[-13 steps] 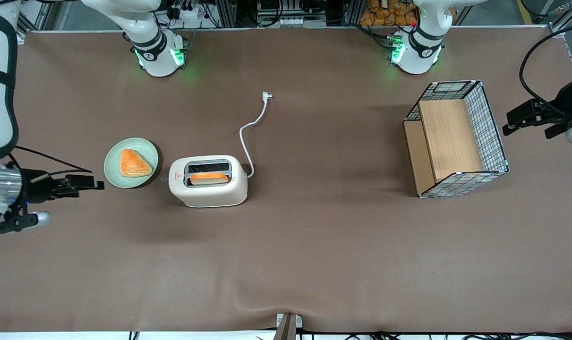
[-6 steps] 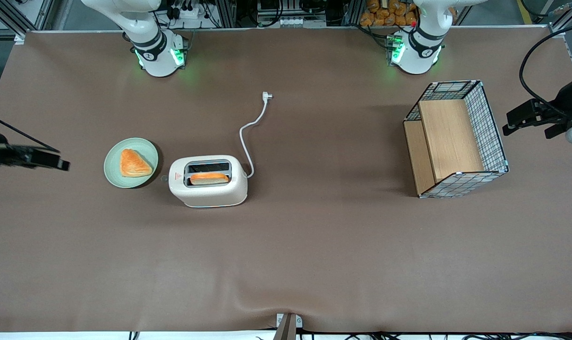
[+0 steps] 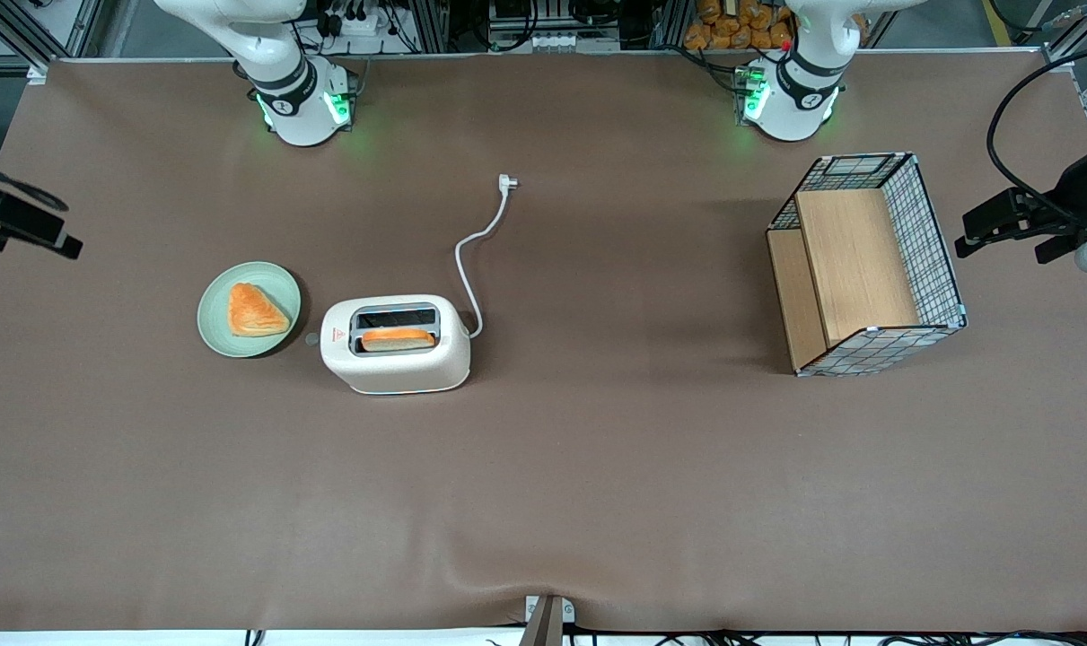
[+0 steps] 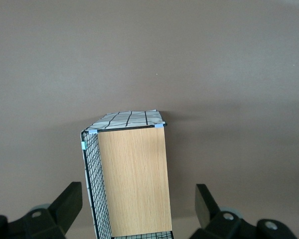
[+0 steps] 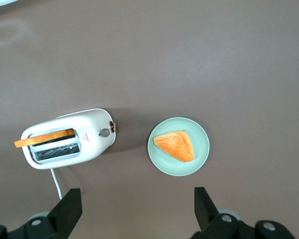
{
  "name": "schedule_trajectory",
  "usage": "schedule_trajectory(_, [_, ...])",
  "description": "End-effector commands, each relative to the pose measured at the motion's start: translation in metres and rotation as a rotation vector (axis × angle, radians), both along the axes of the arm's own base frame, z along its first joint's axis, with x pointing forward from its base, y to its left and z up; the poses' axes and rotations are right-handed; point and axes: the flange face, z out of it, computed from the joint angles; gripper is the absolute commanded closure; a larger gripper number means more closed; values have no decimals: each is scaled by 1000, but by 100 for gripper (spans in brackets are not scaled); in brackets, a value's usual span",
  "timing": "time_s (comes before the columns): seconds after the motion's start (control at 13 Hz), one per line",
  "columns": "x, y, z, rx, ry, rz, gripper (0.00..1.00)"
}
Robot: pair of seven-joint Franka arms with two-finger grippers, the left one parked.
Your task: Press toaster button with right arm
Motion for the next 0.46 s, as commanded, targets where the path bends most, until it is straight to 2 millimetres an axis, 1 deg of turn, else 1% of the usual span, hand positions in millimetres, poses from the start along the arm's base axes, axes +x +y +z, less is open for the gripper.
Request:
schedule_trajectory(0.0, [-31,9,-3,-46,-23,-2,0])
schedule_trajectory(0.08, [-35,27,-4,-82,-36,23,0])
schedule_trajectory(0.15, [-33,29,-5,-89,-32,9,0])
schedule_trajectory(0.23, [-32,27,0,-90,-43,15,0])
schedule_trajectory(0.38, [-28,25,3,-97,-46,13,0])
